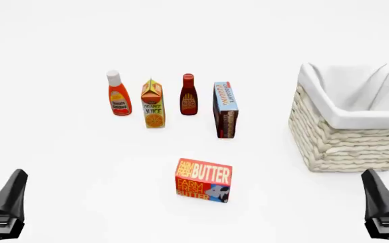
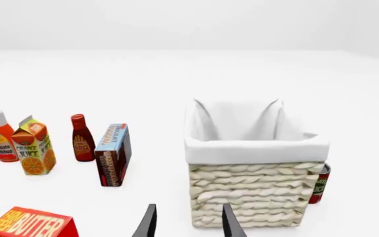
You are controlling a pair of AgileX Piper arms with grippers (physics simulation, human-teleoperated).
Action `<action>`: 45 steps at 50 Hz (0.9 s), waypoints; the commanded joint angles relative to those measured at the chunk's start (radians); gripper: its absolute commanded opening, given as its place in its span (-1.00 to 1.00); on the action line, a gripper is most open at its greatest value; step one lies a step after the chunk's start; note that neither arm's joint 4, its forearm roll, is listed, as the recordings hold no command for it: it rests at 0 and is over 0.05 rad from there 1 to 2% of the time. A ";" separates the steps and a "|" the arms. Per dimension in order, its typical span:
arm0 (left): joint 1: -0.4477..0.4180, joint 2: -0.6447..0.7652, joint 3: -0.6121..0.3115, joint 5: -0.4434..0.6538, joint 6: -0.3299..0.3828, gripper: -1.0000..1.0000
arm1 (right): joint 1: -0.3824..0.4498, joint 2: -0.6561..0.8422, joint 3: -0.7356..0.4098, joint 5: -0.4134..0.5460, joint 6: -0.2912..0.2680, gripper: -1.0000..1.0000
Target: Pick the butter and place it in the basket.
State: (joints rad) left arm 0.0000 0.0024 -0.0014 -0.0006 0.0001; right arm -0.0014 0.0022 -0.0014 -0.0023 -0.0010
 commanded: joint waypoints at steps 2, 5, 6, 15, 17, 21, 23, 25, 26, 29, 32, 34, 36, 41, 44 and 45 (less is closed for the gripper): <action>0.000 0.005 -0.003 -0.001 0.000 1.00 | -0.011 0.004 -0.001 -0.008 -0.007 1.00; 0.000 0.005 -0.003 -0.001 0.000 1.00 | -0.011 0.002 -0.001 -0.007 -0.008 1.00; 0.000 0.005 -0.003 -0.001 0.000 1.00 | -0.010 0.000 -0.001 -0.010 -0.010 1.00; 0.000 0.005 -0.003 -0.001 0.000 1.00 | 0.014 -0.002 -0.010 -0.034 -0.028 1.00; 0.000 0.005 -0.003 -0.001 0.000 1.00 | 0.025 -0.001 -0.021 -0.025 -0.039 1.00; 0.000 0.005 -0.003 -0.001 0.000 1.00 | 0.002 0.009 -0.096 0.014 -0.033 1.00; 0.000 0.005 -0.003 -0.001 0.000 1.00 | 0.014 0.008 -0.119 0.023 -0.025 1.00; 0.000 0.005 -0.003 -0.001 0.000 1.00 | 0.025 0.009 -0.146 0.033 -0.030 1.00; 0.000 0.005 -0.003 -0.001 0.000 1.00 | 0.037 0.009 -0.164 0.041 -0.031 1.00; 0.000 0.005 -0.003 -0.001 0.000 1.00 | 0.054 0.039 -0.197 0.045 -0.026 1.00; 0.000 0.005 -0.003 -0.001 0.000 1.00 | 0.079 0.084 -0.218 0.032 -0.022 1.00; 0.000 0.005 -0.003 -0.001 0.000 1.00 | 0.096 0.122 -0.234 0.021 -0.022 1.00; 0.000 0.005 -0.003 -0.001 0.000 1.00 | 0.114 0.167 -0.252 0.014 -0.021 1.00; 0.000 0.005 -0.003 -0.001 0.000 1.00 | 0.152 0.246 -0.297 0.010 -0.030 1.00; 0.000 0.005 -0.003 -0.001 0.000 1.00 | 0.178 0.302 -0.334 0.013 -0.041 1.00; 0.000 0.005 -0.003 -0.001 0.000 1.00 | 0.190 0.322 -0.351 0.016 -0.045 1.00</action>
State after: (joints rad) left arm 0.0000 0.0073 -0.0043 -0.0019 0.0001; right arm 0.1163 0.1806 -0.2517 0.0132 -0.0313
